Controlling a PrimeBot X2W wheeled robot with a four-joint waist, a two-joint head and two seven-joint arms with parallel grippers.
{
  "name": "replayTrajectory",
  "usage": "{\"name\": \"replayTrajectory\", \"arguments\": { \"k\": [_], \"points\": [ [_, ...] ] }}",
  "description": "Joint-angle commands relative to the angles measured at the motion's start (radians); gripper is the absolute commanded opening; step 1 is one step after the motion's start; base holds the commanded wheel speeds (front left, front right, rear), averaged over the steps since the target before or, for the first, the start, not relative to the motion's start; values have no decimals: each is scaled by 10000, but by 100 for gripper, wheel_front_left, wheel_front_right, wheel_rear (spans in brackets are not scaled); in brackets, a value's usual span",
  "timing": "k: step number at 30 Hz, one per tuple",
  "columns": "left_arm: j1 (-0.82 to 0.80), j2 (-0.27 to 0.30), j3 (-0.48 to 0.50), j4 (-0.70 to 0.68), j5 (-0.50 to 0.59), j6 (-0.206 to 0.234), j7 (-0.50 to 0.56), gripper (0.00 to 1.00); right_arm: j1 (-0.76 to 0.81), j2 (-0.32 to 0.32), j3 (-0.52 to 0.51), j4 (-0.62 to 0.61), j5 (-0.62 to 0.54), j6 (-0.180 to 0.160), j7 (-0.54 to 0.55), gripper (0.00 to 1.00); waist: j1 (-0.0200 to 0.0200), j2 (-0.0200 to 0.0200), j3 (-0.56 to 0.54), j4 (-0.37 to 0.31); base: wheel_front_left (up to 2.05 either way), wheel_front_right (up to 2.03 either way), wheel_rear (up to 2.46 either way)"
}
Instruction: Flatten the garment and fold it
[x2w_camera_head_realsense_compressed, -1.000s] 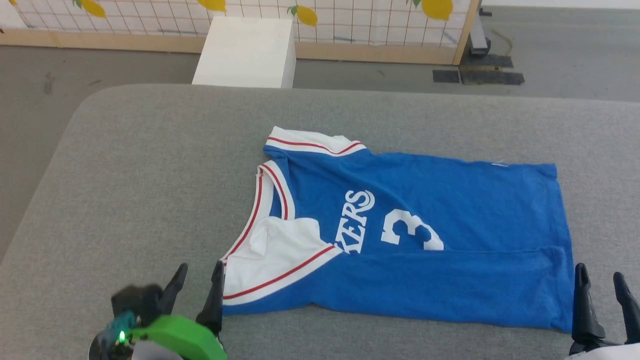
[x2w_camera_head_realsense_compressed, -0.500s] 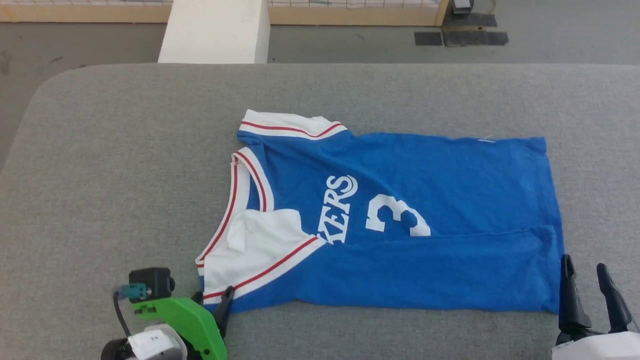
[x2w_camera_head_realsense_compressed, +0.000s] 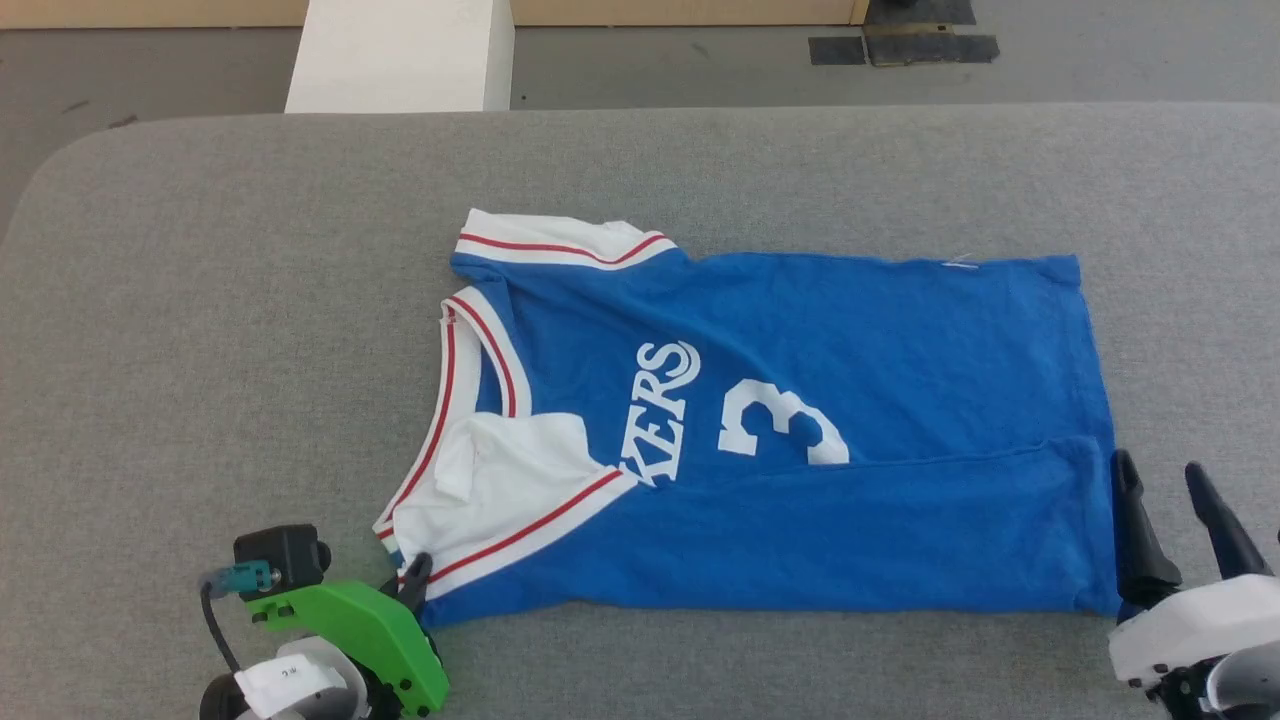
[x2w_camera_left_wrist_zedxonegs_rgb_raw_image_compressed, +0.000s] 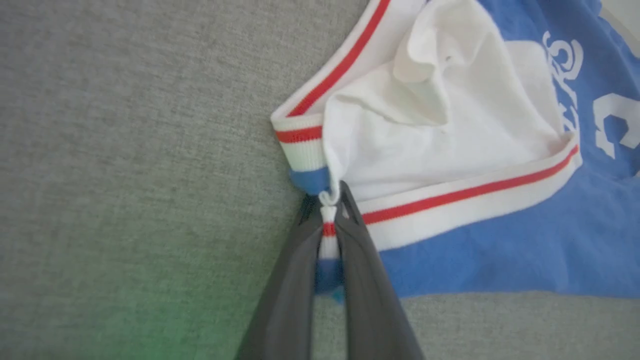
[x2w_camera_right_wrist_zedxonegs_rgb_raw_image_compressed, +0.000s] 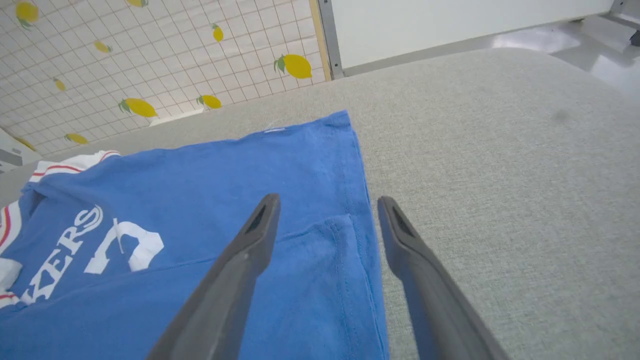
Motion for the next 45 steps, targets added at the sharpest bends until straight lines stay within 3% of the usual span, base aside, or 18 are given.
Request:
{"name": "replayTrajectory", "arguments": {
  "k": [1, 9, 14, 19, 20, 21, 22, 31, 37, 45],
  "points": [
    [215, -151, -108, -30, -86, -72, -52, 0, -94, -40, -173, -1, 13, -13, 670, 100, 0, -1, 27, 33, 0, 0, 0],
    [461, -275, -400, -984, 26, -25, -197, 0, 225, -68, -1034, -349, -189, -13, 4804, 100, 0, -1, 78, 258, 0, 0, 0],
    [461, -204, -450, -1149, 42, 11, -145, 0, 441, -2, -1035, -105, 245, -13, 5609, 100, 0, -1, 99, 389, 0, 0, 0],
    [471, -138, -395, -1144, -2, 51, -138, 0, 249, 3, -976, 789, 399, -13, 5428, 100, 0, -1, 104, 401, 0, 0, 0],
    [472, -123, -385, -1151, -7, 64, -130, 0, 168, 4, -958, 971, 450, -13, 5380, 67, 0, -1, 108, 401, 0, 0, 0],
    [470, -113, -378, -1159, -12, 74, -125, 0, 106, 4, -934, 1114, 491, -13, 5361, 24, 0, -1, 113, 403, 0, 0, 0],
    [468, -100, -369, -1171, -22, 84, -117, 0, 31, 4, -884, 1242, 501, -13, 5306, 0, 0, -1, 121, 403, 0, 0, 0],
    [451, -90, -108, -1292, -301, 149, -239, 0, -475, 6, -967, 1169, 467, -13, 4975, 0, 0, -1, 110, 306, 0, 0, 0],
    [748, -2, 261, -1709, -780, 150, -121, 0, -537, 6, -1351, 310, 554, -13, 5260, 0, 0, -1, -333, 250, 0, 0, 0],
    [2449, 216, 522, -3448, -1593, 495, 1105, 0, 519, 6, -2288, -1516, 932, -13, 6101, 0, 0, -1, -1030, 270, 0, 0, 0]
  ]
}}
